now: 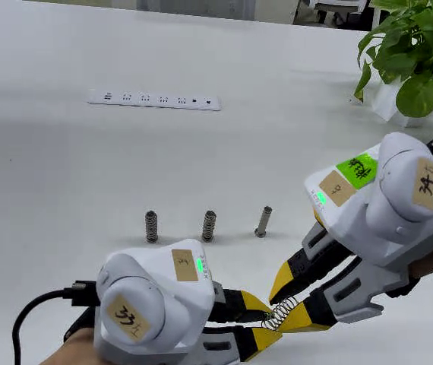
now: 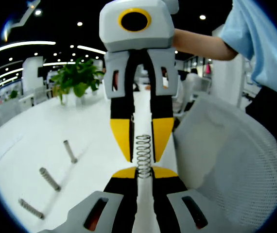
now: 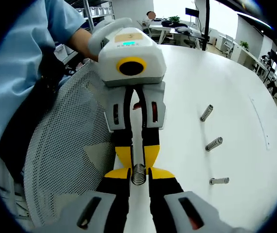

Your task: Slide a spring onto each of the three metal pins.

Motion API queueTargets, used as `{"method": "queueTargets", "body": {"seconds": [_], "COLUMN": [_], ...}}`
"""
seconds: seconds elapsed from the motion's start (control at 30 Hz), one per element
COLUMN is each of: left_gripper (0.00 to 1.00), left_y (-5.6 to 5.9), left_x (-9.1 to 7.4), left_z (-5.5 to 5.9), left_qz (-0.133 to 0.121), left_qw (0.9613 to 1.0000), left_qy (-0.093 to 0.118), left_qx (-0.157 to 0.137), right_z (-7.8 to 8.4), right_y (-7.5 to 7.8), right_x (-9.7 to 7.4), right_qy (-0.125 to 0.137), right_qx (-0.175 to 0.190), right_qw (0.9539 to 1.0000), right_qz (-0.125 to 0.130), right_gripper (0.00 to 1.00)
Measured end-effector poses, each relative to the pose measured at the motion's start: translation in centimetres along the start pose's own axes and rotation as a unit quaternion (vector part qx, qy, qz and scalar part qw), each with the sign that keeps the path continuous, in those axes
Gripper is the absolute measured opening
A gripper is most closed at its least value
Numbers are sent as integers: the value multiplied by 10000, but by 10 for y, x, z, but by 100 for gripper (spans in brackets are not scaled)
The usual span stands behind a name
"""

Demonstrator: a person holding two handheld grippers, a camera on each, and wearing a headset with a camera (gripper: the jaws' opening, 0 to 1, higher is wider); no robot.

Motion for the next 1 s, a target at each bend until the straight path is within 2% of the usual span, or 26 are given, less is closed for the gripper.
{"method": "queueTargets", "body": {"seconds": [0.23, 0.73, 1.0], "left_gripper": [10, 10, 10], "left_y": [0, 1, -1], "left_x": [2, 4, 3], "left_z": [-2, -1, -1], "left_qz": [-3, 43, -41], "left_qw": [10000, 10000, 10000], "left_qy": [56, 10, 16], "left_qx": [0, 21, 86], "right_z": [1, 2, 1], "right_y": [-1, -2, 0], "right_x": [1, 2, 4], "right_qy": [-52, -166, -211], "right_qx": [27, 45, 43], "right_qw": [10000, 9998, 9997], "right_qz": [-47, -82, -69], "right_gripper": [15, 12, 12]}}
Point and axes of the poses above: the centre of the closed fingertips' face, and the gripper's own axes: x roughly forward along the fingers, y roughly to its right, z roughly out of its underside, the point moved 6 cm from there along -x, roughly backward along the fingers, and after that the axes turned 11 degrees about y, right-handed, at the moved point
